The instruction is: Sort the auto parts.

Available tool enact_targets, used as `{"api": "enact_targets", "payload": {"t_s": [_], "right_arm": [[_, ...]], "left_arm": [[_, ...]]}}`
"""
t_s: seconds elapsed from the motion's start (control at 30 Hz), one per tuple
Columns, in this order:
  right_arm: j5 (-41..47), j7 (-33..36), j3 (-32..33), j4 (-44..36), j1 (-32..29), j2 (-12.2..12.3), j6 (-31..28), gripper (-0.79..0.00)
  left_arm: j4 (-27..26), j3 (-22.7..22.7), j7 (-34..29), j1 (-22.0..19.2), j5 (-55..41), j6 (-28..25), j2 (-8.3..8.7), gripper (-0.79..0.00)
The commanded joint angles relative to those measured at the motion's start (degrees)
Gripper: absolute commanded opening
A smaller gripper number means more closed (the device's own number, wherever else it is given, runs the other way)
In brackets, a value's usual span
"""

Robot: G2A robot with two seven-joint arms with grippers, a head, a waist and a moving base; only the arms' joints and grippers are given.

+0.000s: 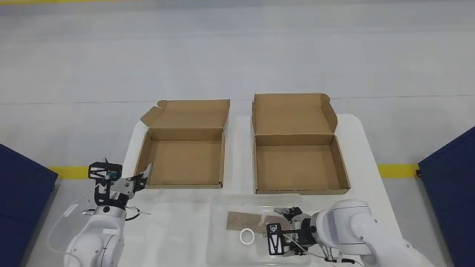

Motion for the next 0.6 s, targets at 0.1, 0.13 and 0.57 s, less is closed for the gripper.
{"api": "enact_targets", "payload": {"t_s": [0.1, 0.13, 0.57], "right_arm": [[0.64, 0.41, -1.14, 0.08, 0.80, 0.49, 0.40, 0.000], [0.64, 0.41, -1.14, 0.08, 0.80, 0.49, 0.40, 0.000], [-0.66, 0.92, -3.71, 1.26, 2.37, 0.66, 0.92, 0.000]], "left_arm": [[0.00, 0.00, 0.00, 0.00, 0.00, 0.00, 0.00, 0.000], [0.00, 0.00, 0.00, 0.00, 0.00, 0.00, 0.00, 0.000], [0.00, 0.00, 0.00, 0.00, 0.00, 0.00, 0.00, 0.000]]}}
